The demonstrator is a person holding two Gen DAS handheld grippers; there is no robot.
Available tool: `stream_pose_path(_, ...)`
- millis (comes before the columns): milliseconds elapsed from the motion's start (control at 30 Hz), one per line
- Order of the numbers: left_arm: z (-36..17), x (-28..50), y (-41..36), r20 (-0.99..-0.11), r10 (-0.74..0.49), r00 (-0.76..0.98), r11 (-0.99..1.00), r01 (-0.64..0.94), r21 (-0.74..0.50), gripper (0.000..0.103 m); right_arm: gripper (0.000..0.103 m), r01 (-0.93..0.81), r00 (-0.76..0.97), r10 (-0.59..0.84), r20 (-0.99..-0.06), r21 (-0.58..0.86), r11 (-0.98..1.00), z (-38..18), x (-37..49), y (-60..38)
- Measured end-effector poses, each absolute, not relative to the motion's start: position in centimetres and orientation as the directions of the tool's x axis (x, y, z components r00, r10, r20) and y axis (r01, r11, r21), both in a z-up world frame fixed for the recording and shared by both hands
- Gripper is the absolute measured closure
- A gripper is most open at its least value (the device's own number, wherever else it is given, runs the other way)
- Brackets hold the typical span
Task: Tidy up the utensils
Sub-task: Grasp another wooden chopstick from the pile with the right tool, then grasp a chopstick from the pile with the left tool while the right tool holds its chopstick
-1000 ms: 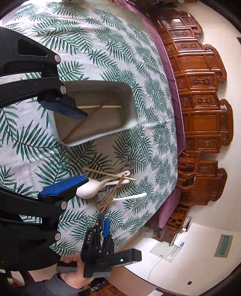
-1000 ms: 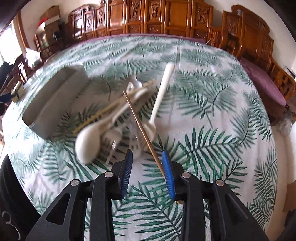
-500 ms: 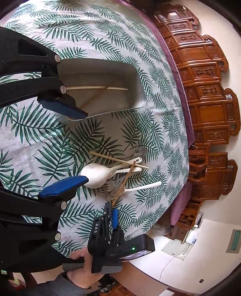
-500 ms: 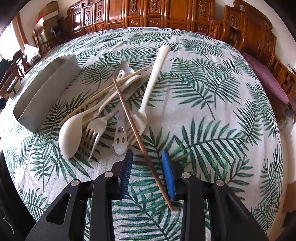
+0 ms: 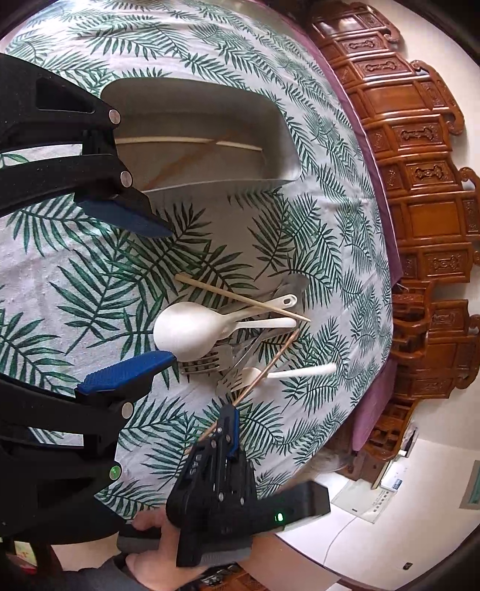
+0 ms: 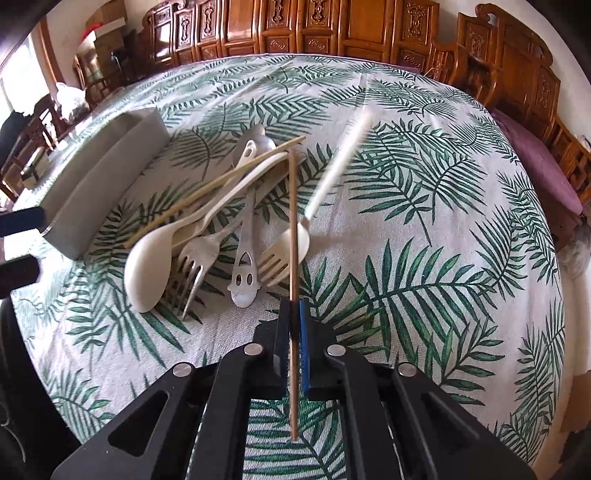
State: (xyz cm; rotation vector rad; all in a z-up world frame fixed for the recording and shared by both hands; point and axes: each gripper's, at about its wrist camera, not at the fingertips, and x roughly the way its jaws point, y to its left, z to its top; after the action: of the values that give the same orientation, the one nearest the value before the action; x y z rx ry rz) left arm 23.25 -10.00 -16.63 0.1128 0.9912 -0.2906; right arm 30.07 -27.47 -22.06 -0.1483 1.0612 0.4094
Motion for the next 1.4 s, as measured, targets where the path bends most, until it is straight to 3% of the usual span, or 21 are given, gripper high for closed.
stream_pose_path(400, -19.4, 27.8, -11.8, -0.868, -0.159, 0.470, 0.964, 0.265, -0.033, 0.043, 0.097, -0.375, 0.452, 0.318, -0.833, 0.147, 0.916, -19.7, 30.4, -29.0)
stream_pose_path(800, -21.7, 32.6, -14.3, -0.894, -0.101, 0.436, 0.955, 0.293, 0.035, 0.072, 0.097, -0.328, 0.457, 0.330, -0.826, 0.188, 0.926, -19.6, 31.0, -30.7)
stream_pose_path(1033, -22.4, 34.0, -14.3, -0.903, -0.091, 0.420, 0.955, 0.295, 0.041, 0.075, 0.097, -0.328, 0.457, 0.336, -0.823, 0.195, 0.924, -19.6, 31.1, -30.7)
stream_pose_path(1167, -22.7, 34.2, -14.3, -0.907, -0.090, 0.412, 0.952, 0.302, 0.042, 0.082, 0.097, -0.330, 0.453, 0.334, -0.826, 0.192, 0.924, -19.8, 31.1, -30.6)
stream_pose_path(1400, -22.8, 34.2, -14.6, -0.905, -0.088, 0.416, 0.948, 0.315, 0.053, 0.082, 0.097, -0.330, 0.450, 0.333, -0.828, 0.192, 0.924, -19.8, 31.1, -30.6)
